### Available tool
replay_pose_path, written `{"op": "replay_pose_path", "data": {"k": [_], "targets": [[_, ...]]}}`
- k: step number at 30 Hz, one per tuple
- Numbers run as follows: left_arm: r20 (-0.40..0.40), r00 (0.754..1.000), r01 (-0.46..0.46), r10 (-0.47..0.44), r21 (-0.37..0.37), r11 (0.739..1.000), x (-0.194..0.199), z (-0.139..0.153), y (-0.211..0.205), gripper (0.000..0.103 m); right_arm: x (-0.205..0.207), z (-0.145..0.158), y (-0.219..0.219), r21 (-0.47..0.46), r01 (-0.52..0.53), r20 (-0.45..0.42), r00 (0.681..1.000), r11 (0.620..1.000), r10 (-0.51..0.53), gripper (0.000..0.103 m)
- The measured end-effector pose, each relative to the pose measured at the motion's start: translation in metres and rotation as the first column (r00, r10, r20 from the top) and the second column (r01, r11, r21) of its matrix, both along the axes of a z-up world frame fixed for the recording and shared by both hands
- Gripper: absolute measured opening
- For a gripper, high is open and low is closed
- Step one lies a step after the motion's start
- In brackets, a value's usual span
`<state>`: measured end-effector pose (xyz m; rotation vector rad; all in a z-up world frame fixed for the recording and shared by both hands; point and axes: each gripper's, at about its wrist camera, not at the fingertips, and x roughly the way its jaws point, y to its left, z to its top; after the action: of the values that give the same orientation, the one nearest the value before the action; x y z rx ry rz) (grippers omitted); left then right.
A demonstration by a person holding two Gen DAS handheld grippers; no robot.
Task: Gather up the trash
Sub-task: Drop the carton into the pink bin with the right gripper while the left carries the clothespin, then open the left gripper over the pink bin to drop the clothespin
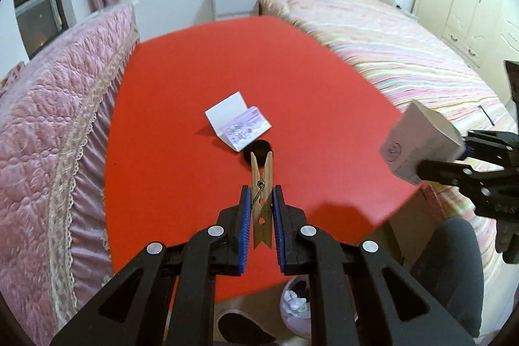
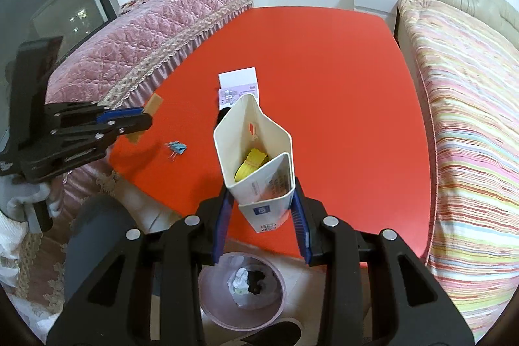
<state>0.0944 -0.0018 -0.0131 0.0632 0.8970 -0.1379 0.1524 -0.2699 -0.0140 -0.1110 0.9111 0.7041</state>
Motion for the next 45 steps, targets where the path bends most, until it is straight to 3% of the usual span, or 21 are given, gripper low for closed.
{"op": "replay_pose_path", "data": {"k": [4,12,22,24,26,27,28,31,42,44,45], "targets": [[0.031,0.999,0.027,-0.026,-0.035,0.999,-0.026,0.0,-0.005,0.013,-0.018,0.003,-0.006,0.007,-0.007,0.009,1.0,1.0,0.007,0.035],[0.022,0.998,0.056,-0.054,-0.08,0.995,-0.067,-0.011,-0.016,0.013,-0.063,-0.007,-0.009,0.005,-0.054,-0.008,0.998,0.999,0.054,0.035],[-0.015,0.998,0.063,-0.066,-0.117,0.991,-0.1,-0.022,-0.018,0.013,-0.102,-0.049,-0.006,-0.023,-0.119,-0.114,0.987,0.993,0.116,0.036],[-0.019,0.997,0.067,-0.069,-0.12,0.991,-0.103,-0.022,-0.018,0.013,-0.105,-0.054,-0.005,-0.024,-0.126,-0.125,0.985,0.992,0.122,0.039],[-0.02,0.997,0.074,-0.076,-0.117,0.99,-0.105,-0.021,-0.02,0.013,-0.106,-0.056,-0.006,-0.027,-0.126,-0.128,0.984,0.992,0.122,0.055],[-0.02,0.997,0.077,-0.079,-0.118,0.99,-0.107,-0.021,-0.021,0.013,-0.107,-0.056,-0.006,-0.028,-0.122,-0.124,0.985,0.992,0.118,0.071],[-0.021,0.996,0.081,-0.084,-0.118,0.99,-0.108,-0.021,-0.022,0.013,-0.107,-0.056,-0.008,-0.032,-0.114,-0.118,0.987,0.993,0.11,0.079],[-0.027,0.995,0.093,-0.097,-0.119,0.989,-0.11,-0.022,-0.026,0.013,-0.107,-0.056,-0.012,-0.031,-0.098,-0.12,0.988,0.995,0.094,0.089],[-0.084,0.975,0.196,-0.207,-0.127,0.972,-0.112,-0.035,-0.055,0.013,-0.103,-0.042,-0.036,-0.04,-0.002,-0.074,0.997,0.999,-0.001,0.094],[-0.093,0.968,0.218,-0.232,-0.138,0.966,-0.112,-0.036,-0.059,0.017,-0.102,-0.039,-0.04,-0.035,0.007,-0.069,0.998,0.999,-0.01,0.095],[-0.095,0.967,0.223,-0.238,-0.143,0.964,-0.111,-0.037,-0.061,0.026,-0.102,-0.038,-0.042,-0.033,0.012,-0.068,0.998,0.999,-0.014,0.095]]}}
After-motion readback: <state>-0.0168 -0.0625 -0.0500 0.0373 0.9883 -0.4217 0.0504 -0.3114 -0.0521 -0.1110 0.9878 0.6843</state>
